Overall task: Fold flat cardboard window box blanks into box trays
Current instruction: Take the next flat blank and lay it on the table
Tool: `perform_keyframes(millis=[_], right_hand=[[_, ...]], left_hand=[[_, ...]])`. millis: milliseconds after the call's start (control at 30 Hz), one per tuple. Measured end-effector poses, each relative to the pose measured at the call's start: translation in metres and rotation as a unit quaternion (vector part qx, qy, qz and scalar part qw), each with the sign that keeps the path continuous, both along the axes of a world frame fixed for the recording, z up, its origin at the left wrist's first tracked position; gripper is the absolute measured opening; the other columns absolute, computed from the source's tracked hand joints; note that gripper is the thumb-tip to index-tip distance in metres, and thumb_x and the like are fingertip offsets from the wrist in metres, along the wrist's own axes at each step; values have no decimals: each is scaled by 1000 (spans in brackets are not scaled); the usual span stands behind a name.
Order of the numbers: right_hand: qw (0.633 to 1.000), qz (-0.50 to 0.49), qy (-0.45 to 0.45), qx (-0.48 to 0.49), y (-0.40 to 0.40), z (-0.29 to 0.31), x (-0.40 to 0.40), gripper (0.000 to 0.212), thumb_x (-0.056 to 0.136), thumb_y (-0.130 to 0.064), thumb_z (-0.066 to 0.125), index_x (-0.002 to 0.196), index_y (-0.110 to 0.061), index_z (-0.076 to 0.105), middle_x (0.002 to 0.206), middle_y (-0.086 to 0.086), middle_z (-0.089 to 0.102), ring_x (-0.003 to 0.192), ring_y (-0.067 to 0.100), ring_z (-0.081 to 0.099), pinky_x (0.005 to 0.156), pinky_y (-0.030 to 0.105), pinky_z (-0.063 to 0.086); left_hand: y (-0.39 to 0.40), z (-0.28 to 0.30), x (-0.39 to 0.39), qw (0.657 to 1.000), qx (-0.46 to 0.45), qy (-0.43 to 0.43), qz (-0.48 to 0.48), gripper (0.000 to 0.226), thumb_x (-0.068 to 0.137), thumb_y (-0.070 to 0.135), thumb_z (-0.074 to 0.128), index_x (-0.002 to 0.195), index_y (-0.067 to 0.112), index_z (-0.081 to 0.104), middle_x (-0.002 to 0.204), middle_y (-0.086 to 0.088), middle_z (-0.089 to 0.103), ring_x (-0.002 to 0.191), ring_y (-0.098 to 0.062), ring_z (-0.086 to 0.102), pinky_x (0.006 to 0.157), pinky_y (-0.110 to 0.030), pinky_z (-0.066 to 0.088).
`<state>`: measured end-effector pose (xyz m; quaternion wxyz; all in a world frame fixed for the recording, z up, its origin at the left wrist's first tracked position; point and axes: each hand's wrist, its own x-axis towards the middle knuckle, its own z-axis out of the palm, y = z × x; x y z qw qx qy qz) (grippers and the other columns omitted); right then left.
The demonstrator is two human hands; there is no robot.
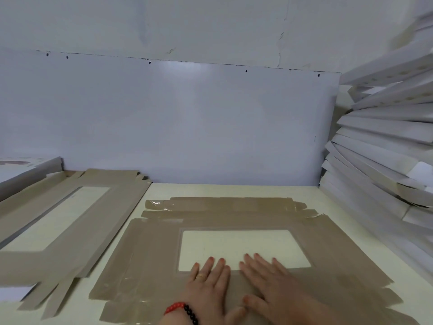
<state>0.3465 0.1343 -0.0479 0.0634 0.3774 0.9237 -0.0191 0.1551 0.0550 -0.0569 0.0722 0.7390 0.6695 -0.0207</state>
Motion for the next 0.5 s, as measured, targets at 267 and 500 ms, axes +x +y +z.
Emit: perform_keyframes(millis=[267, 500], right_hand=[[982, -186, 2, -6, 40, -2, 92, 69, 95, -66, 15, 152, -36, -12, 155, -19, -22, 141, 0, -21, 117, 33, -11], [929, -369, 37, 10, 53, -4, 124, 70, 94, -67, 13, 154, -35, -2, 162, -11, -6, 150, 19, -4, 119, 44, 2]], left_hand=[[-8, -2, -71, 992, 5, 22, 128, 105, 70, 90, 8, 153, 28, -11, 159, 8, -19, 146, -14, -20, 117, -38, -14], [-5, -1, -114, 973, 2, 12, 229, 102, 71, 89, 7, 154, 31, -7, 161, 4, -14, 148, -19, -14, 120, -38, -6]])
